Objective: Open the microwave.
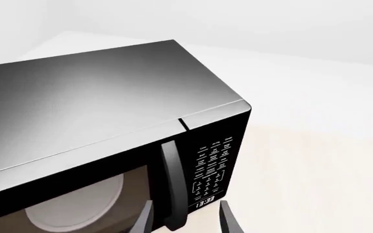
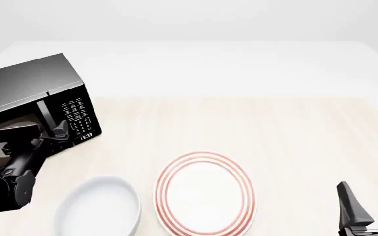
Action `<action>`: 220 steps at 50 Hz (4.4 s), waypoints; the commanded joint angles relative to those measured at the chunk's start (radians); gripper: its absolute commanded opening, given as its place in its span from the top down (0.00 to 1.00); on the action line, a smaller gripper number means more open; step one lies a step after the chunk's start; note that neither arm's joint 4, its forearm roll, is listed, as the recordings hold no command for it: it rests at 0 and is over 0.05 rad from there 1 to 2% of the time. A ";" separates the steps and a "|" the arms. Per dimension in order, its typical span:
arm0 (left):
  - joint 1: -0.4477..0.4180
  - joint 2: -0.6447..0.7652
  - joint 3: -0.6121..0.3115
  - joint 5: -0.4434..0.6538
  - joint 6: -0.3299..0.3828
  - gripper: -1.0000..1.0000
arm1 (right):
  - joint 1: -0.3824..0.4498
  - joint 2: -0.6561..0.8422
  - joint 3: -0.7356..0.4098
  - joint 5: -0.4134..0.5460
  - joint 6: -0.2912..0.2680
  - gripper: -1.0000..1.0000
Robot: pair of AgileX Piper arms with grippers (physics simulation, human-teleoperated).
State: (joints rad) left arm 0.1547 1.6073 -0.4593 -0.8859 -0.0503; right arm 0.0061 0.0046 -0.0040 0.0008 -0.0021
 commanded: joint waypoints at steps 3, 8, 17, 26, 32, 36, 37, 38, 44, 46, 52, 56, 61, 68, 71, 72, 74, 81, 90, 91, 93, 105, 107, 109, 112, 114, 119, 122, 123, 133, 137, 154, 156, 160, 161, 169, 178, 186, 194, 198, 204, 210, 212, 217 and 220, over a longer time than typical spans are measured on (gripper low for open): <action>-0.008 0.061 -0.031 0.000 -0.010 0.00 | 0.000 0.000 0.000 0.000 0.000 0.00; -0.007 0.077 -0.038 -0.001 -0.015 0.00 | 0.000 0.000 0.000 0.000 0.000 0.00; 0.003 0.100 -0.043 -0.005 -0.031 0.00 | 0.000 0.000 0.000 0.000 0.000 0.00; 0.005 0.128 -0.055 -0.005 -0.047 0.00 | 0.000 0.000 0.000 0.000 0.000 0.00; 0.002 0.150 -0.063 -0.008 -0.053 0.00 | 0.000 0.000 0.000 0.000 0.000 0.00; 0.000 0.159 -0.068 -0.011 -0.056 0.00 | 0.000 0.000 0.000 0.000 0.000 0.00; -0.001 0.162 -0.070 -0.011 -0.057 0.00 | 0.000 0.000 0.000 0.000 0.000 0.00; 0.000 0.163 -0.071 -0.011 -0.056 0.00 | 0.000 0.000 0.000 0.000 0.000 0.00; -0.002 0.181 -0.083 -0.010 -0.062 0.00 | 0.000 0.000 0.000 0.000 0.000 0.00; -0.002 0.184 -0.087 -0.008 -0.065 0.00 | 0.000 0.000 0.000 0.000 0.000 0.00; -0.006 0.194 -0.103 0.004 -0.066 0.00 | 0.000 0.000 0.000 0.000 0.000 0.00; -0.008 0.192 -0.101 0.007 -0.068 0.00 | 0.000 0.000 0.000 0.000 0.000 0.00; -0.007 0.193 -0.100 0.005 -0.071 0.00 | 0.000 0.000 0.000 0.000 0.000 0.00; -0.007 0.201 -0.106 0.010 -0.082 0.00 | 0.000 0.000 0.000 0.000 0.000 0.00; -0.005 0.207 -0.107 0.009 -0.083 1.00 | 0.000 0.000 0.000 0.000 0.000 0.00; -0.003 0.207 -0.107 0.008 -0.083 1.00 | 0.000 0.000 0.000 0.000 0.000 0.00; -0.002 0.206 -0.104 0.007 -0.080 1.00 | 0.000 0.000 0.000 0.000 0.000 0.00; 0.017 0.206 -0.097 -0.002 -0.079 1.00 | 0.000 0.000 0.000 0.000 0.000 0.00; 0.001 0.203 -0.091 -0.011 -0.083 1.00 | 0.000 0.000 0.000 0.000 0.000 0.00; -0.003 0.198 -0.090 -0.009 -0.083 1.00 | 0.000 0.000 0.000 0.000 0.000 0.00; -0.016 0.190 -0.085 -0.010 -0.084 1.00 | 0.000 0.000 0.000 0.000 0.000 0.00; -0.030 0.114 -0.033 -0.044 -0.100 1.00 | 0.000 0.000 0.000 0.000 0.000 0.00; -0.041 0.111 -0.032 -0.056 -0.101 1.00 | 0.000 0.000 0.000 0.000 0.000 0.00; -0.047 0.103 -0.029 -0.059 -0.107 1.00 | 0.000 0.000 0.000 0.000 0.000 0.00; -0.057 0.090 -0.026 -0.060 -0.107 1.00 | 0.000 0.000 0.000 0.000 0.000 0.00; -0.062 0.084 -0.019 -0.066 -0.107 1.00 | 0.000 0.000 0.000 0.000 0.000 0.00; -0.071 0.063 -0.008 -0.068 -0.105 1.00 | 0.000 0.000 0.000 0.000 0.000 0.00; -0.073 0.046 0.008 -0.073 -0.104 1.00 | 0.000 0.000 0.000 0.000 0.000 0.00; -0.072 0.044 0.013 -0.077 -0.107 1.00 | 0.000 0.000 0.000 0.000 0.000 0.00; -0.071 0.003 0.073 -0.106 -0.108 1.00 | 0.000 0.000 0.000 0.000 0.000 0.00; -0.075 -0.017 0.101 -0.125 -0.108 1.00 | 0.000 0.000 0.000 0.000 0.000 0.00; -0.062 -0.111 0.206 -0.184 -0.111 1.00 | 0.000 0.000 0.000 0.000 0.000 0.00; -0.059 -0.137 0.221 -0.179 -0.109 1.00 | 0.000 0.000 0.000 0.000 0.000 0.00; -0.060 -0.162 0.237 -0.177 -0.108 1.00 | 0.000 0.000 0.000 0.000 0.000 0.00; -0.060 -0.162 0.237 -0.177 -0.108 1.00 | 0.000 0.000 0.000 0.000 0.000 0.00; -0.056 -0.227 0.277 -0.163 -0.102 1.00 | 0.000 0.000 0.000 0.000 0.000 0.00; -0.053 -0.304 0.314 -0.125 -0.093 1.00 | 0.000 0.000 0.000 0.000 0.000 0.00; -0.052 -0.333 0.333 -0.116 -0.091 1.00 | 0.000 0.000 0.000 0.000 0.000 0.00; -0.043 -0.353 0.358 -0.121 -0.090 1.00 | 0.000 0.000 0.000 0.000 0.000 0.00; -0.039 -0.365 0.365 -0.119 -0.086 1.00 | 0.000 0.000 0.000 0.000 0.000 0.00; -0.041 -0.354 0.367 -0.137 -0.090 1.00 | 0.000 0.000 0.000 0.000 0.000 0.00; -0.038 -0.345 0.371 -0.149 -0.089 1.00 | 0.000 0.000 0.000 0.000 0.000 0.00; -0.037 -0.348 0.370 -0.146 -0.090 1.00 | 0.000 0.000 0.000 0.000 0.001 0.00; -0.036 -0.329 0.381 -0.177 -0.093 1.00 | 0.000 0.000 0.000 0.000 0.000 0.00; -0.037 -0.326 0.377 -0.174 -0.094 1.00 | 0.000 0.000 0.000 0.000 0.000 0.00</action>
State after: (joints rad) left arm 0.1522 1.3222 -0.0258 -0.8899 -0.1172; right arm 0.0062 0.0046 -0.0040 0.0008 -0.0023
